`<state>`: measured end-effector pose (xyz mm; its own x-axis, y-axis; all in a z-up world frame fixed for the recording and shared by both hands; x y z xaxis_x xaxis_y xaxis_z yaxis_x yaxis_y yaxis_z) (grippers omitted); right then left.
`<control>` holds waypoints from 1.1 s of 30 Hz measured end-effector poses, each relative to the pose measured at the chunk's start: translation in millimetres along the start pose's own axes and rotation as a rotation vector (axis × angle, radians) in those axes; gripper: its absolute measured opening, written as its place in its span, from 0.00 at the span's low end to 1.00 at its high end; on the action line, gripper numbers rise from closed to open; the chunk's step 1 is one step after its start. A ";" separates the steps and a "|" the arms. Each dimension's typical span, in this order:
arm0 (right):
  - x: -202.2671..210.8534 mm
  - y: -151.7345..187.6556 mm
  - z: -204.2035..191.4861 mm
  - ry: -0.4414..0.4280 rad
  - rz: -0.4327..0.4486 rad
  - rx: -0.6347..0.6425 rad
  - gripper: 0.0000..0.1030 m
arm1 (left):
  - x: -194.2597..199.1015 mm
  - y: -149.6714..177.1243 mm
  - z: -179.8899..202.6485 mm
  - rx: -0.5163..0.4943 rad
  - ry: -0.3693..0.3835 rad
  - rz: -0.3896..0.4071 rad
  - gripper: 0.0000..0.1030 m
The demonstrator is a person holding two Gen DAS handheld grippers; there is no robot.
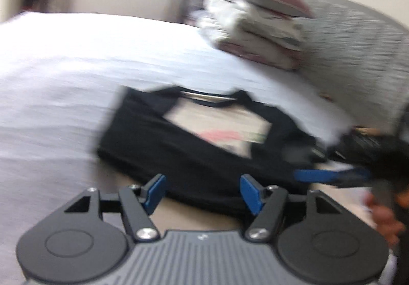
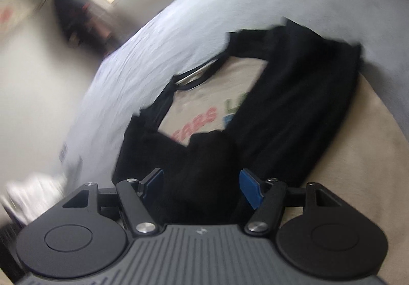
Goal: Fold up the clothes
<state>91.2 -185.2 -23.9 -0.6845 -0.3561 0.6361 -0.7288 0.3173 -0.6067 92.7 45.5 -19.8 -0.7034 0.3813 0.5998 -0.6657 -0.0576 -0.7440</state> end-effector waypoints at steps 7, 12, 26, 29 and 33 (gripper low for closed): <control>-24.1 28.8 -30.9 0.186 0.020 0.394 0.46 | -7.3 -8.2 -54.5 0.148 -0.083 -0.007 0.68; -4.6 6.2 -21.9 0.164 0.124 0.289 0.12 | -15.8 -8.7 -60.4 0.146 -0.091 -0.010 0.68; 64.0 -34.0 54.6 0.249 0.281 -0.006 0.11 | -42.9 -14.7 -49.5 0.124 -0.023 0.007 0.67; 66.7 -33.1 55.6 0.258 0.293 -0.029 0.11 | -55.0 -15.6 -46.0 0.135 -0.012 0.030 0.60; 71.0 -26.8 52.8 0.267 0.282 -0.057 0.11 | -62.1 -13.0 -52.4 0.222 0.010 0.057 0.24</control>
<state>62.8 -265.4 12.4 -0.8324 -0.0089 0.5541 -0.5058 0.4208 -0.7530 158.1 70.9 -62.8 -0.7397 0.3806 0.5550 -0.6642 -0.2803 -0.6930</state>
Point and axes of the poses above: each gripper's, at about its wrist camera, not at the fingertips, and x roughly against the way its jaws point, z to its right, y to its underside, the point moved 5 cm from there along -x, roughly the way its jaws point, and after that the axes turned 4 degrees about x, right-handed, at the moved point
